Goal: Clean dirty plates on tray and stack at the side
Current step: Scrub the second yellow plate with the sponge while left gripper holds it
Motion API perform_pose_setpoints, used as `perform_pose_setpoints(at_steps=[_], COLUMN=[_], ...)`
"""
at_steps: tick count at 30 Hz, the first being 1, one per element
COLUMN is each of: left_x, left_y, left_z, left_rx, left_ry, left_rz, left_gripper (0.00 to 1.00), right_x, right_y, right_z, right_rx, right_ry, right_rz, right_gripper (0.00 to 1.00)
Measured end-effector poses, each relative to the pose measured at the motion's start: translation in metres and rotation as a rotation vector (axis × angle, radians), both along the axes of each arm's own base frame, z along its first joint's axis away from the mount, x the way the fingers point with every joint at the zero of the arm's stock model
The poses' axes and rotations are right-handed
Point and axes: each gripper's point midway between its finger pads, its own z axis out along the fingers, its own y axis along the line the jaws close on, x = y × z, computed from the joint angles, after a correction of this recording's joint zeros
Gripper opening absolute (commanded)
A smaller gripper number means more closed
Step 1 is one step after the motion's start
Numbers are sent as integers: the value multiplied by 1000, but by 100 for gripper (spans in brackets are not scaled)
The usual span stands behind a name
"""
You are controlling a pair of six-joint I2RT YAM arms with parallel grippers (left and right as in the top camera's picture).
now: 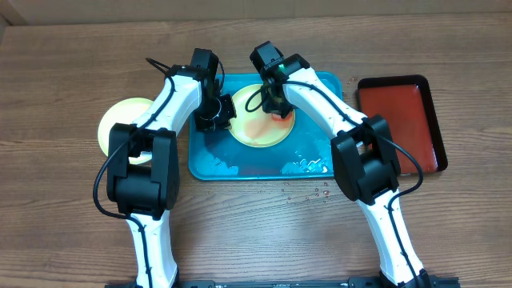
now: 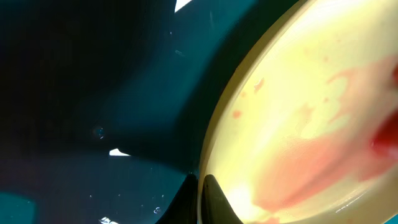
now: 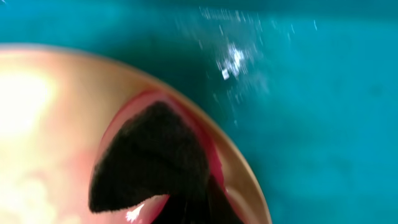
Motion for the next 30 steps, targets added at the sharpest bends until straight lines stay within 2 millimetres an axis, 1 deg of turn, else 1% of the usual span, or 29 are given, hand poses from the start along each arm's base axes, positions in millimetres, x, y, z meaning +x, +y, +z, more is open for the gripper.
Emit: perform_pose_setpoints(at_steps=[5,9,12,14,16,18,20,25,28,30], left_x=[1,2,2,1,1,1,0,0,-1,-2], left_y=[4,9,11,13,15,17,17,14,10,4], left_z=[-1,-1,-1,-2,-2,-2,-2,-2,-1,-1], left_rx=[10,19,25,32,40,43,45,37,22,12], left_ry=[0,-1,1,3,5,4,5,5,5,2], left_rz=[8,16,19,21,24,21,15,3,-6,-18], left_gripper=[4,4,4,4,4,4,4,4,4,4], right_x=[10,8,-6,-18,-34,-45,-55,-71,-77,-78], right_y=[18,41,65,76,85,90,92,86,74,64], right_z=[-4,-3,-4,-4,-4,-4,-4,-5,-4,-4], right_rx=[147,322,437,486,524,542,555,538,474,398], right_ry=[9,70,137,190,254,298,339,414,428,410], right_rz=[7,42,95,126,144,155,159,146,126,117], right_gripper=[4,4,4,4,4,4,4,4,4,4])
